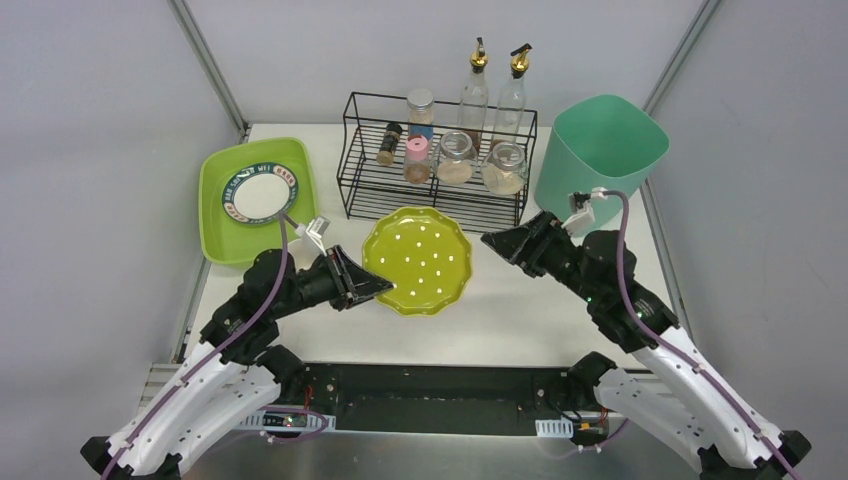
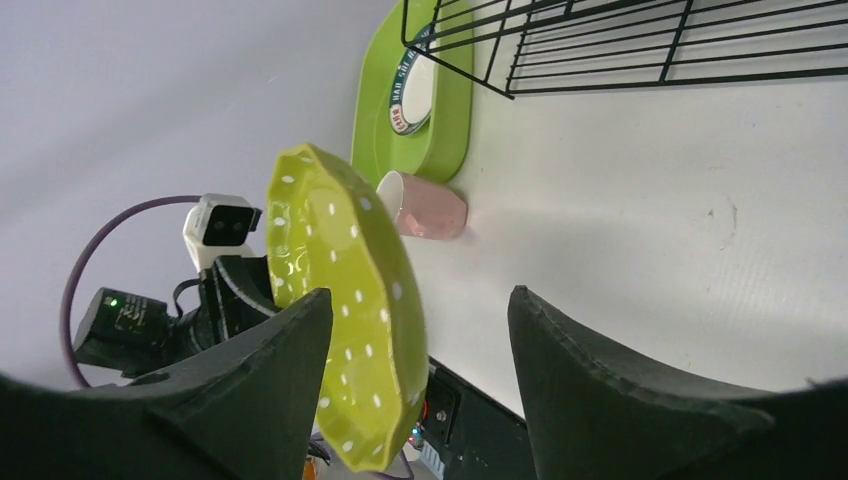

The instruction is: Clear the kitchen counter

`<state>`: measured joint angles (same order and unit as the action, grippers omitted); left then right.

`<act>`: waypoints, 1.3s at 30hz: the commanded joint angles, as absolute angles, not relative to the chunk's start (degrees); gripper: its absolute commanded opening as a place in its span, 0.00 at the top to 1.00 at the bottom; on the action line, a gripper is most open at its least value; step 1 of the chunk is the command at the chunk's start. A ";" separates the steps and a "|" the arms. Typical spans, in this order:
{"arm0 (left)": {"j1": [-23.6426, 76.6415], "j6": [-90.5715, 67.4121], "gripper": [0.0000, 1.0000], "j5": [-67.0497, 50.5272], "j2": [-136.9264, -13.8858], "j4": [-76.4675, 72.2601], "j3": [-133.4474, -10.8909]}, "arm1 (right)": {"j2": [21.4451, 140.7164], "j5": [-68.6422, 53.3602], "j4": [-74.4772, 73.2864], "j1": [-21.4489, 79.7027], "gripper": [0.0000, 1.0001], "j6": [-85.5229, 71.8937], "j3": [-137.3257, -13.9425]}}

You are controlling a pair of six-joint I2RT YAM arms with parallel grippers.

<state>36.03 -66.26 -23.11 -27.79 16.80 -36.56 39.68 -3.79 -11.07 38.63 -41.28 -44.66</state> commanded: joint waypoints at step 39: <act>-13.89 -74.04 1.00 -32.03 -51.15 -16.58 -50.13 | 27.58 -11.53 -14.90 38.41 0.30 -41.58 -35.65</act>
